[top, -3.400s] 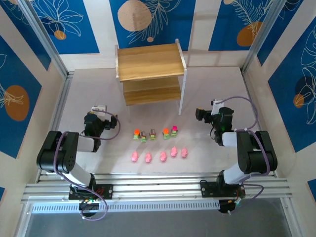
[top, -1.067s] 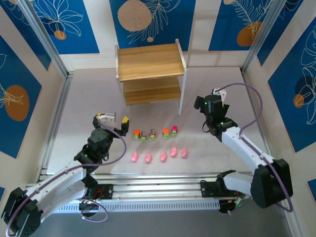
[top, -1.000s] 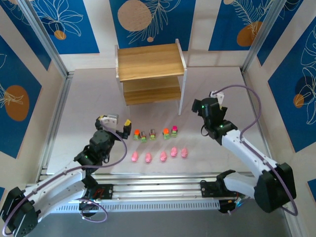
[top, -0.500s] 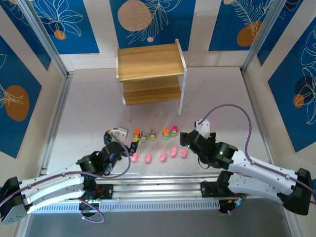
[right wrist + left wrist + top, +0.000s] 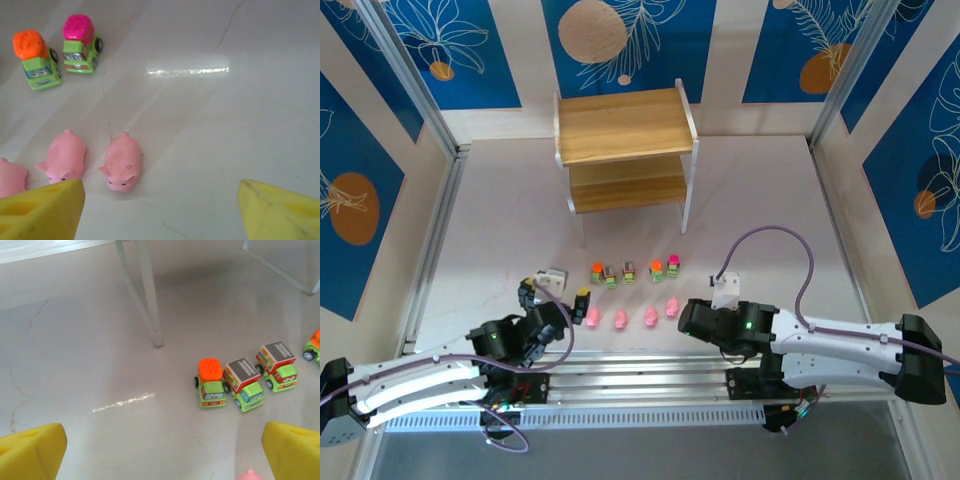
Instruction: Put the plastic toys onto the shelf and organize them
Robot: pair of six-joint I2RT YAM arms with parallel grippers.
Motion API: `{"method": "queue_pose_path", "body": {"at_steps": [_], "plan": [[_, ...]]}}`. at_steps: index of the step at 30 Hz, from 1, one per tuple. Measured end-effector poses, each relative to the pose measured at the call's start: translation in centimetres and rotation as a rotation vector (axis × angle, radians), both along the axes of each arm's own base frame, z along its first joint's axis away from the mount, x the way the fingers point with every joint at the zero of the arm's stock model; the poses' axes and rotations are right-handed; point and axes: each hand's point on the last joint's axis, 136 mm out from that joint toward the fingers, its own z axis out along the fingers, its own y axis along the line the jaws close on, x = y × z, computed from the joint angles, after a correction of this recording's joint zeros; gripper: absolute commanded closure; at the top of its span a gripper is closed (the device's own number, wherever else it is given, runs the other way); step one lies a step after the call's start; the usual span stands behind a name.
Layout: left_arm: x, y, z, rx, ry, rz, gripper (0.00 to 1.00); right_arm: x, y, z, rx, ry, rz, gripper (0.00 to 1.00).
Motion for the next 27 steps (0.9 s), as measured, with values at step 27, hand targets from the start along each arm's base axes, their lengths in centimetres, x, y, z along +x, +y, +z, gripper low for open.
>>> {"method": "queue_pose_path", "body": {"at_steps": [27], "plan": [[-0.3,1.0,0.7,-0.054,-0.010,0.030,0.00,-0.2,3.3,-4.6,-0.021,0.103,-0.027,0.35]]}}
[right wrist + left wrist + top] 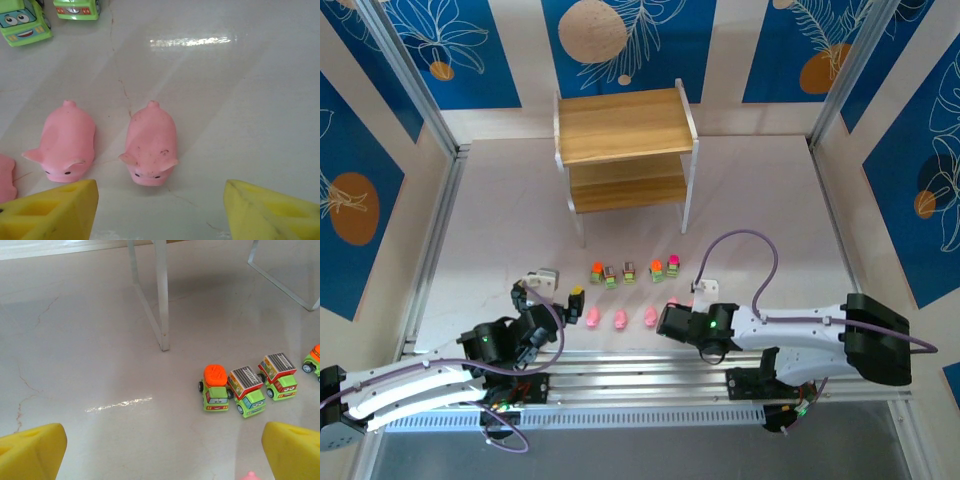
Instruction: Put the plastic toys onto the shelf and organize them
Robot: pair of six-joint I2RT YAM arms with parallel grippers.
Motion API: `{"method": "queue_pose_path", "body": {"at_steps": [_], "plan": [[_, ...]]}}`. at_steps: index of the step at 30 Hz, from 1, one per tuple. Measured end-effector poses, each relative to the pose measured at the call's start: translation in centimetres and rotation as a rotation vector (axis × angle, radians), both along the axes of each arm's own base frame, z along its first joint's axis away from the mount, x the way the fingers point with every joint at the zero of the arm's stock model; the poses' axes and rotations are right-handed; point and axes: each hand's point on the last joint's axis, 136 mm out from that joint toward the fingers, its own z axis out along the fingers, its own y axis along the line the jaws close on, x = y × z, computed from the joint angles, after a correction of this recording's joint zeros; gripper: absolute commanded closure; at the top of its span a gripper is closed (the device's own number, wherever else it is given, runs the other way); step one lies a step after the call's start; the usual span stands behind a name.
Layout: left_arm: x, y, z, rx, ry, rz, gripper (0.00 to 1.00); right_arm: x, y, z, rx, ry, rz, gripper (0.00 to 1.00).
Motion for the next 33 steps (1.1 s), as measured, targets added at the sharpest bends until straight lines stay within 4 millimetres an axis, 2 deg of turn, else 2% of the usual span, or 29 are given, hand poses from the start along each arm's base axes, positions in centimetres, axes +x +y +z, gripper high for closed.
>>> {"method": "queue_pose_path", "body": {"at_steps": [9,33], "plan": [[0.0,0.0,0.0,-0.001,0.000,0.000,0.00,0.7,0.3,-0.3,0.041,0.001,-0.032,0.45],[0.0,0.0,-0.2,0.002,0.001,0.000,0.01,1.4,0.0,-2.9,0.036,0.037,-0.054,0.54]]}}
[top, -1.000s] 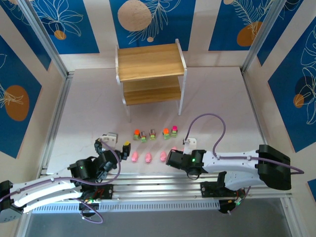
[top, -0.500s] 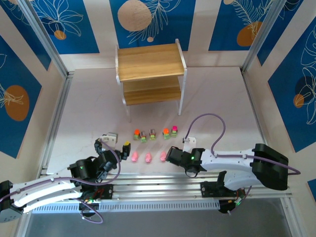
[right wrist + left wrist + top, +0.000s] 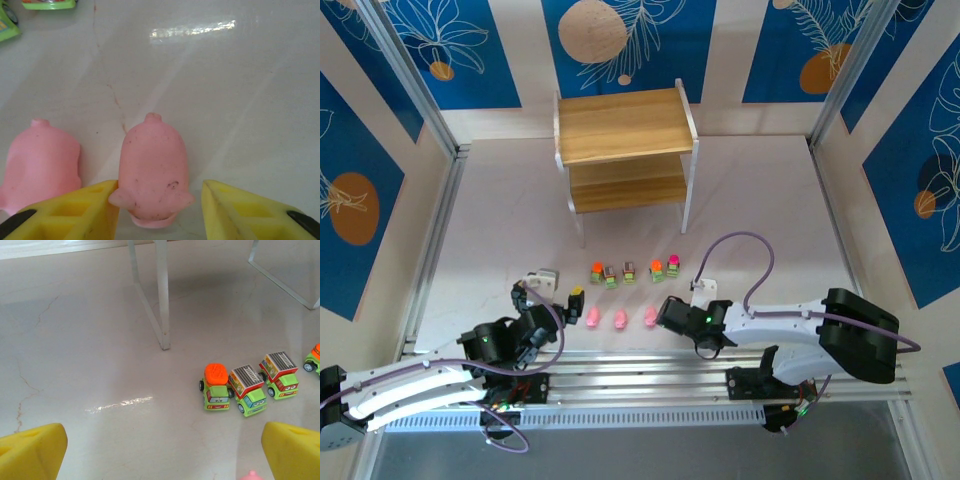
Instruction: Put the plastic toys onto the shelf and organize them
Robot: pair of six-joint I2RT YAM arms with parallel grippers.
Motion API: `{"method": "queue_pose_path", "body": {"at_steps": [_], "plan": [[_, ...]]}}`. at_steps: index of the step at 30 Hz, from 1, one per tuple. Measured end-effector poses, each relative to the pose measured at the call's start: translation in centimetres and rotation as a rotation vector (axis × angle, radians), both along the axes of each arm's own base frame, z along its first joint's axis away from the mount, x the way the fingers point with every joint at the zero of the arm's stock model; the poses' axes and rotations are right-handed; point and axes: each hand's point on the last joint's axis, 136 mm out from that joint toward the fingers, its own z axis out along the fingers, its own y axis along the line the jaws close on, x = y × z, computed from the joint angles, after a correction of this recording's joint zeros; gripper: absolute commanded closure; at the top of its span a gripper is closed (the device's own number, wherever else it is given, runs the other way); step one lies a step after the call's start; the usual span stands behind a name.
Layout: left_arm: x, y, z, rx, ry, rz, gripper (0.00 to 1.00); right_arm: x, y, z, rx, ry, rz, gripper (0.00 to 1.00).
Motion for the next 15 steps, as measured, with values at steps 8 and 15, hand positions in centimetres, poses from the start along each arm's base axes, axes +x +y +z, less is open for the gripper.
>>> {"method": "queue_pose_path", "body": {"at_steps": [8,15], "plan": [[0.00,0.00,0.00,0.000,0.000,0.000,0.01,0.31,0.23,-0.42,-0.007,-0.003,0.007,0.55],[0.00,0.00,0.00,0.000,0.000,0.000,0.01,0.60,0.29,-0.47,-0.008,-0.008,0.006,0.59]]}}
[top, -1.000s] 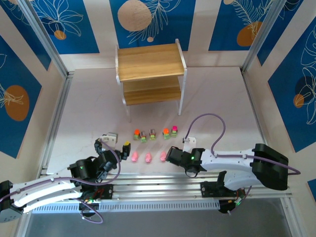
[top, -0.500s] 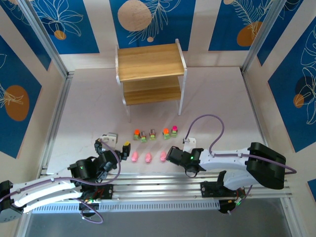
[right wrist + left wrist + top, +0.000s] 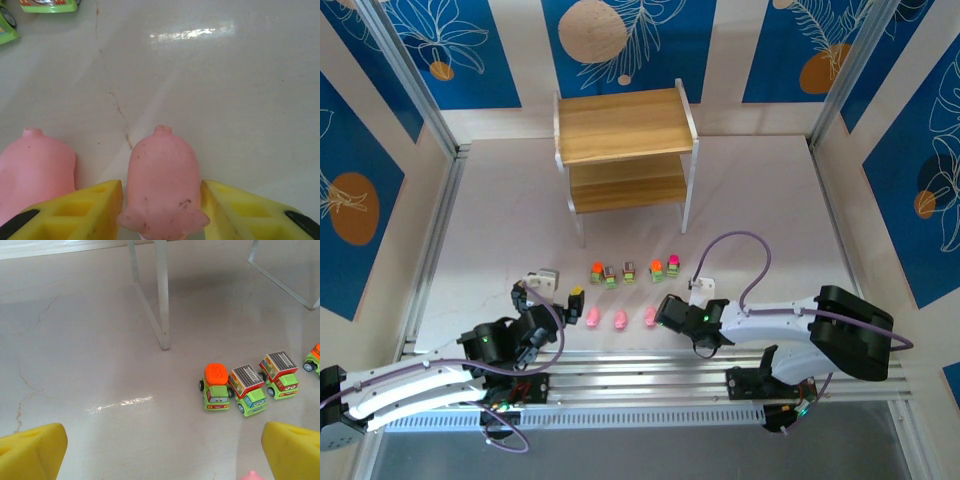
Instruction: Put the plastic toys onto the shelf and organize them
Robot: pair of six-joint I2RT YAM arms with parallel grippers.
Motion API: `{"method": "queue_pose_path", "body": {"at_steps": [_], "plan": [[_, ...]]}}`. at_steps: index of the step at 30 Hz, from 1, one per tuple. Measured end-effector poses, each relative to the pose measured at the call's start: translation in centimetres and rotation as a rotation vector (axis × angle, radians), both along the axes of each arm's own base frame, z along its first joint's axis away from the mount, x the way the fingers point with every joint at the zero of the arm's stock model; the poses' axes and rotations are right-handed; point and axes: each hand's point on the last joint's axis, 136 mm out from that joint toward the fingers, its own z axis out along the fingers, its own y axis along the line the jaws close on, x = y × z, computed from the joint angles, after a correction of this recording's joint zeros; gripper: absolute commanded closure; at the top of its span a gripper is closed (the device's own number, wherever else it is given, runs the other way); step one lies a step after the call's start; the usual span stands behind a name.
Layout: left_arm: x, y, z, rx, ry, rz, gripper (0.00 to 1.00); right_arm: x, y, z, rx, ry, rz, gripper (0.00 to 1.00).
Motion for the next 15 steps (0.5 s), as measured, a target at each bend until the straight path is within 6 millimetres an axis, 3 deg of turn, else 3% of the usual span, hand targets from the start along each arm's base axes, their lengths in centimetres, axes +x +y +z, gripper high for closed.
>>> {"method": "queue_pose_path", "body": {"at_steps": [15], "plan": [[0.04,-0.13,-0.29,0.017,0.006,-0.003,0.00,0.08,-0.32,0.17,-0.011,-0.008,-0.002,0.71]]}}
